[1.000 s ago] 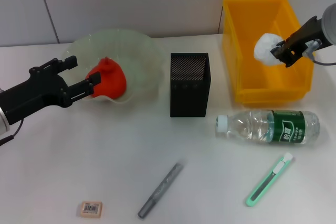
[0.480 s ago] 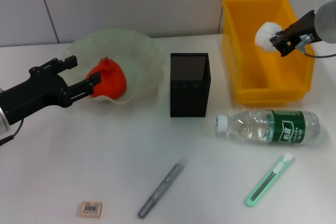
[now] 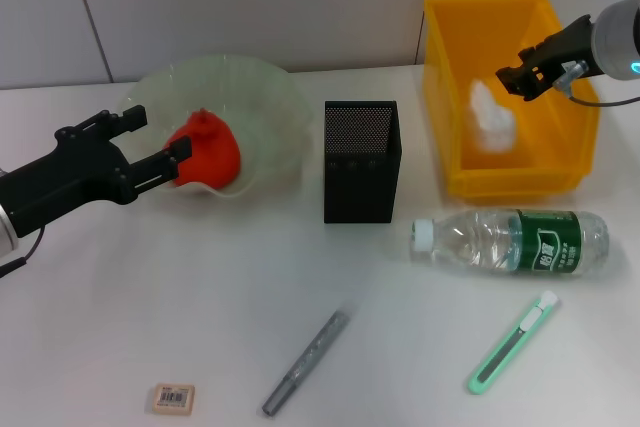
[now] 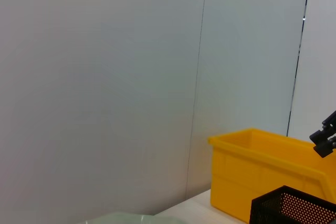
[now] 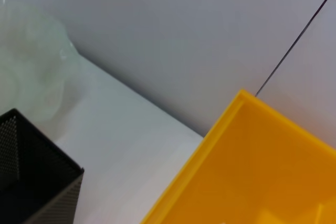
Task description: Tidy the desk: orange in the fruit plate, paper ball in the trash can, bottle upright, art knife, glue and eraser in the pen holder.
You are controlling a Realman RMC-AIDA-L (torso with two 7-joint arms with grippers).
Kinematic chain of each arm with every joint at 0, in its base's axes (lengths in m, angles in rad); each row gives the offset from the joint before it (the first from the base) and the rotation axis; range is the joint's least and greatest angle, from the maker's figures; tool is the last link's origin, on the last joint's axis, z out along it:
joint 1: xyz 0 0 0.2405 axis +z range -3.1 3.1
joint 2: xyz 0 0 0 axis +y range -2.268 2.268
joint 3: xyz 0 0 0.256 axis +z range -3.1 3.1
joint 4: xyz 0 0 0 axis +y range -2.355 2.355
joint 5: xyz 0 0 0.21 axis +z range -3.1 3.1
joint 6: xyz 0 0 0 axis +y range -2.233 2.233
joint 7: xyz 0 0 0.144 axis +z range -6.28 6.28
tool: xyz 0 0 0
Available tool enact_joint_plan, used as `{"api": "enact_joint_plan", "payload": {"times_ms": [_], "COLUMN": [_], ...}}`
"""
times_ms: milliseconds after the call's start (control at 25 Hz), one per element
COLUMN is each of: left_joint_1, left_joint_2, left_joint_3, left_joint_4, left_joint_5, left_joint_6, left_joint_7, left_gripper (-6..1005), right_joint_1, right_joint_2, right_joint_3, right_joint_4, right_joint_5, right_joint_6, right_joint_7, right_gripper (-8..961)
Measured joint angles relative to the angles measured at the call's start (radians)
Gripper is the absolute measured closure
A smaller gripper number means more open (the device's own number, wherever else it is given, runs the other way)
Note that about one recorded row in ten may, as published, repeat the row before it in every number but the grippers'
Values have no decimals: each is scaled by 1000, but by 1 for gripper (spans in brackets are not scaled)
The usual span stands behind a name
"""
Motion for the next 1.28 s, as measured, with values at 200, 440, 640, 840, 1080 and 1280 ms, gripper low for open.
{"api": "enact_joint_plan", "payload": {"times_ms": [200, 440, 640, 840, 1080, 1280], "left_joint_1": [5, 6, 8, 10, 8, 4], "left_joint_2": [0, 0, 0, 0, 0, 0], "left_joint_3": [0, 0, 0, 0, 0, 0], "left_joint_4": [-1, -2, -2, -5, -14, -35], "left_joint_5": [-6, -6, -6, -6, -7, -21], "left_joint_6": [1, 2, 2, 1, 1, 13], "left_joint_7": [0, 0, 0, 0, 1, 34], "left_gripper": [223, 223, 223, 223, 223, 224], "right_joint_1": [-8, -85, -142, -177, -182, -202], "right_joint_2": [2, 2, 1, 1, 0, 2], "right_joint_3": [2, 4, 35, 122, 248, 301], "right_joint_4": [-4, 43, 85, 86, 78, 41], "right_joint_5": [3, 151, 345, 653, 929, 1091], "right_joint_6": [18, 132, 178, 121, -150, -343], "right_joint_7": [1, -22, -116, -301, -486, -593], "right_gripper": [601, 338, 321, 307, 296, 287]}}
